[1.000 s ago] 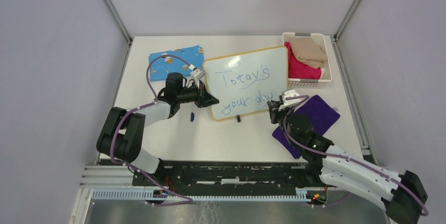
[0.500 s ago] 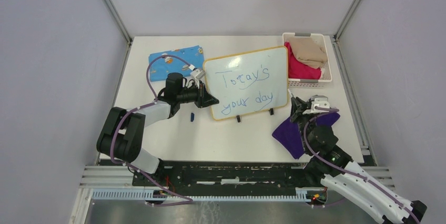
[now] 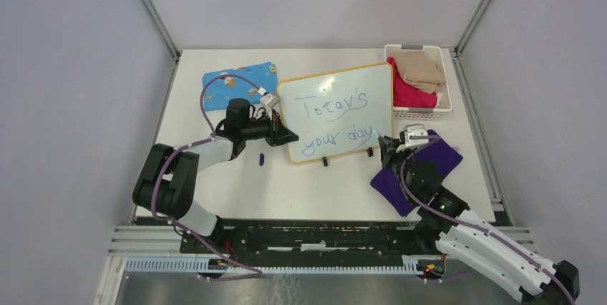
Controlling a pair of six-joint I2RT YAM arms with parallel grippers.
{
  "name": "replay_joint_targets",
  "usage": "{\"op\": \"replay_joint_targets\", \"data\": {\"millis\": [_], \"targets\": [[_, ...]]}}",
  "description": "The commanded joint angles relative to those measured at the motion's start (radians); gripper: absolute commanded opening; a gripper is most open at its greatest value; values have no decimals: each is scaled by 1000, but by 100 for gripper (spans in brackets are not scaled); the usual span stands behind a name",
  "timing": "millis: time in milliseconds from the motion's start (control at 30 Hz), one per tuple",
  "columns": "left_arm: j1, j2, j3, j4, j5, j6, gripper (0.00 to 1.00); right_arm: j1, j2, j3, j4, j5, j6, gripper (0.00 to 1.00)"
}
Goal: Write a sentence on the whiteboard
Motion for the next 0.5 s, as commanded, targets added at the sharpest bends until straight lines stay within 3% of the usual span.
{"op": "replay_joint_targets", "data": {"millis": [0,467], "targets": [[-25,60,-20,-163,-98,88,23,-69,57,109,56,-153,80,0],[-16,75,-22,-147,-99,76,24,-279,74,73,38,-308,203,0]]}}
